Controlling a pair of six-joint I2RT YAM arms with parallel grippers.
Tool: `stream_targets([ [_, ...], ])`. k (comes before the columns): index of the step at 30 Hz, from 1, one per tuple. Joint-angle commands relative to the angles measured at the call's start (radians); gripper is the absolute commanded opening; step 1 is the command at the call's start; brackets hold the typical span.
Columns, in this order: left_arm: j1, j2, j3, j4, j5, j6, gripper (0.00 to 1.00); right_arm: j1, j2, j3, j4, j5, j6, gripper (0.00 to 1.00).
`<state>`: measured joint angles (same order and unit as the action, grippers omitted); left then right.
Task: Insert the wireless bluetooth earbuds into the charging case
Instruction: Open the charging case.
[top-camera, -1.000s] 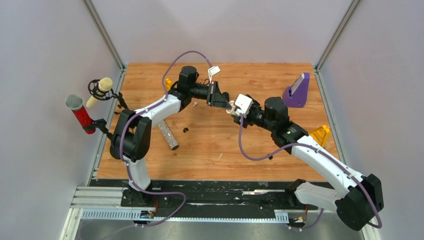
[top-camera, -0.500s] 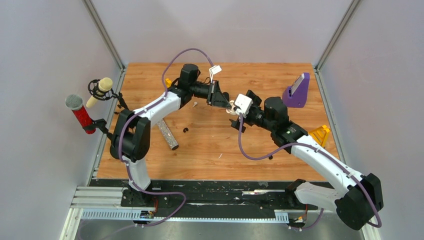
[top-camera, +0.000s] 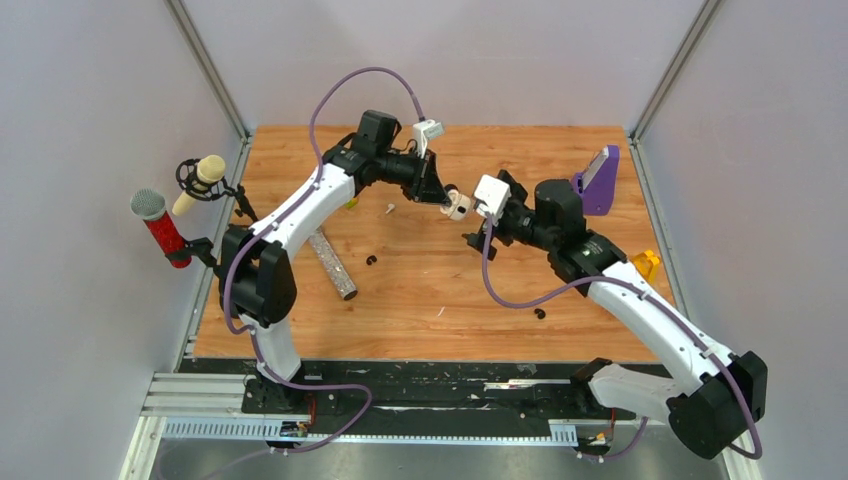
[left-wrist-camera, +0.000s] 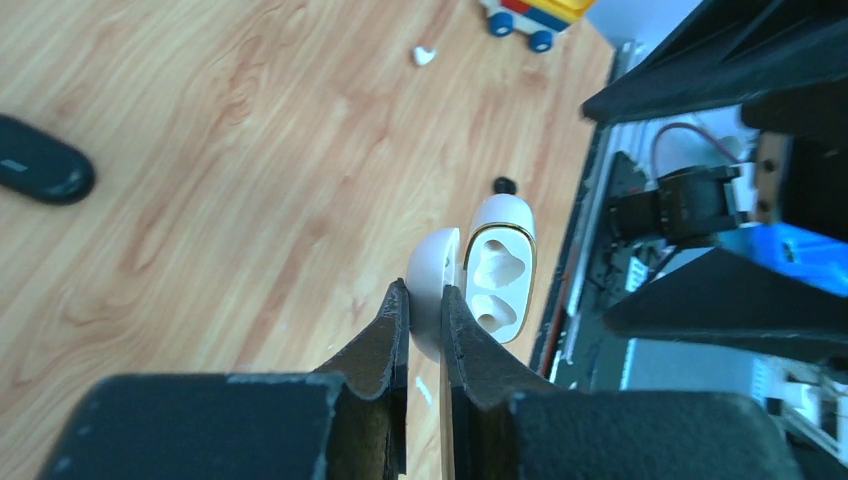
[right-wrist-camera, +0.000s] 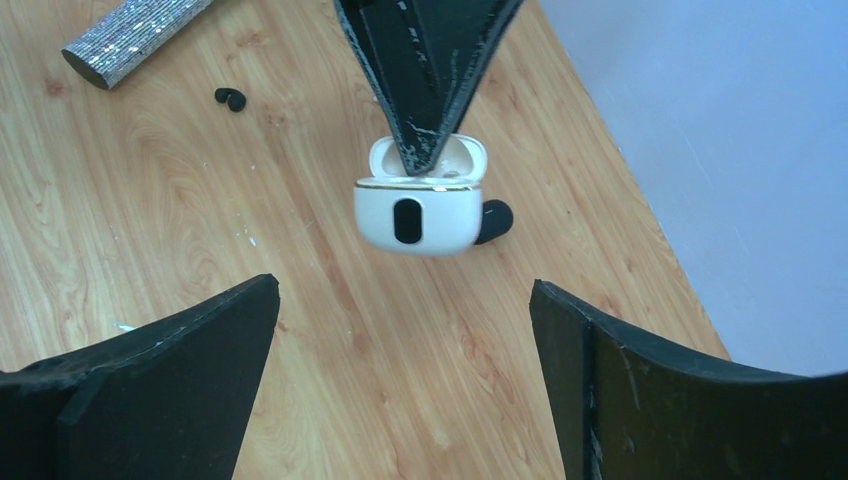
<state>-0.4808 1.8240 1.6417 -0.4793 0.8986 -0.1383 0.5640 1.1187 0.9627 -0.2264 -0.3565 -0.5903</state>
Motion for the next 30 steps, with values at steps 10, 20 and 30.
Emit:
stream_targets([
  [10,0.007,-0.031,0.140,-0.295,-0.302,0.335,0.07,-0.099,0.008,0.117,-0.148,0.039,-0.034,1.00],
  [20,0.007,-0.047,0.062,-0.289,-0.376,0.365,0.05,-0.214,0.028,0.127,-0.161,0.131,0.047,1.00],
  [30,0.006,-0.072,0.022,-0.294,-0.428,0.373,0.04,-0.311,0.076,0.121,-0.161,0.239,0.122,1.00],
])
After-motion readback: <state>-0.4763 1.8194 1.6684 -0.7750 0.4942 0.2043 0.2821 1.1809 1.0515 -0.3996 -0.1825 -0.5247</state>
